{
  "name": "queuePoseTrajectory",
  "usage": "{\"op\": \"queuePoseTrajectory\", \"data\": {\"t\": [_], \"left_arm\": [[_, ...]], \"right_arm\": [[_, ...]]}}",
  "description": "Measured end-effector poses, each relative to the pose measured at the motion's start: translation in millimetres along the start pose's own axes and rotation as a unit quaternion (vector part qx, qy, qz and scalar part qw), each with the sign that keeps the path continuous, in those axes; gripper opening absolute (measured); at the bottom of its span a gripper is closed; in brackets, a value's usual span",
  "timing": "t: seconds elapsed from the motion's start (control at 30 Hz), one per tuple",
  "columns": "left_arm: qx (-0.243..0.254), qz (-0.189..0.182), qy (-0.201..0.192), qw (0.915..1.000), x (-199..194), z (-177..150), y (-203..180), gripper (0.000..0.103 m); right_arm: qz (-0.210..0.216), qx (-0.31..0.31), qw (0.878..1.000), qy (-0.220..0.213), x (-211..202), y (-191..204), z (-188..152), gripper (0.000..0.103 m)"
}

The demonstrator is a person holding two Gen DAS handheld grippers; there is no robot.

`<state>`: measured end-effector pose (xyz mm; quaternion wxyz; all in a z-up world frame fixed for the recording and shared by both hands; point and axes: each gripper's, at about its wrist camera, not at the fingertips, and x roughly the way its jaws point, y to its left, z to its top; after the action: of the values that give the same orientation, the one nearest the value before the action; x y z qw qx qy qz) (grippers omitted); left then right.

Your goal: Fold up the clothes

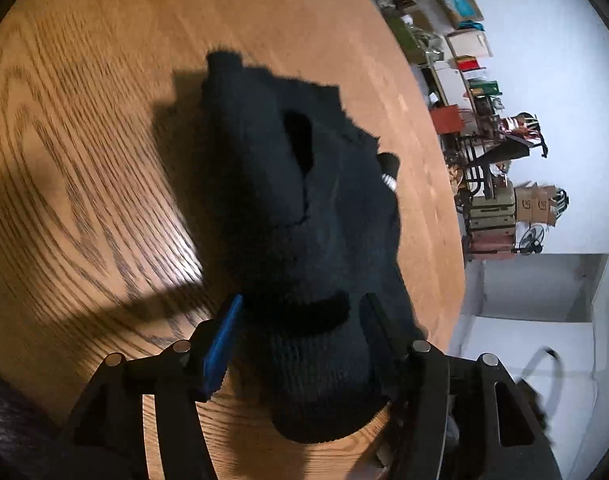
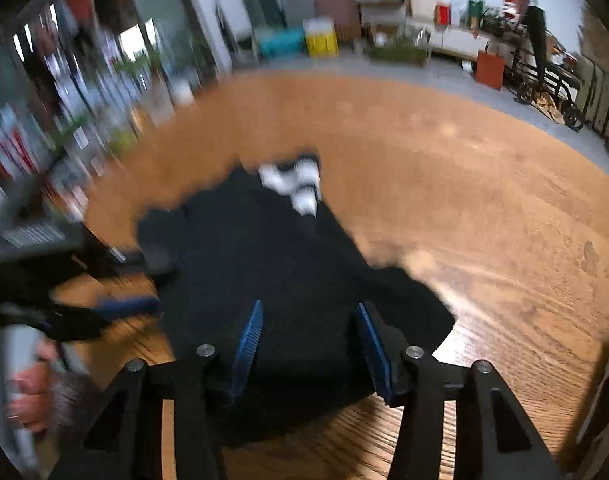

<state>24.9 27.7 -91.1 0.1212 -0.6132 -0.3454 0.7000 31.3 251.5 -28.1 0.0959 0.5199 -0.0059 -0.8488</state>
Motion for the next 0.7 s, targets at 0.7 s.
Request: {"op": "queuePoseTrajectory", "data": {"t": [0.7], "left_arm": [[0.21, 0.09, 0.018, 0.9733, -52, -84, 1, 0.02]], "right_arm": [[0.021, 0.071, 0.997, 0.008, -64, 17, -86, 0.042]]}}
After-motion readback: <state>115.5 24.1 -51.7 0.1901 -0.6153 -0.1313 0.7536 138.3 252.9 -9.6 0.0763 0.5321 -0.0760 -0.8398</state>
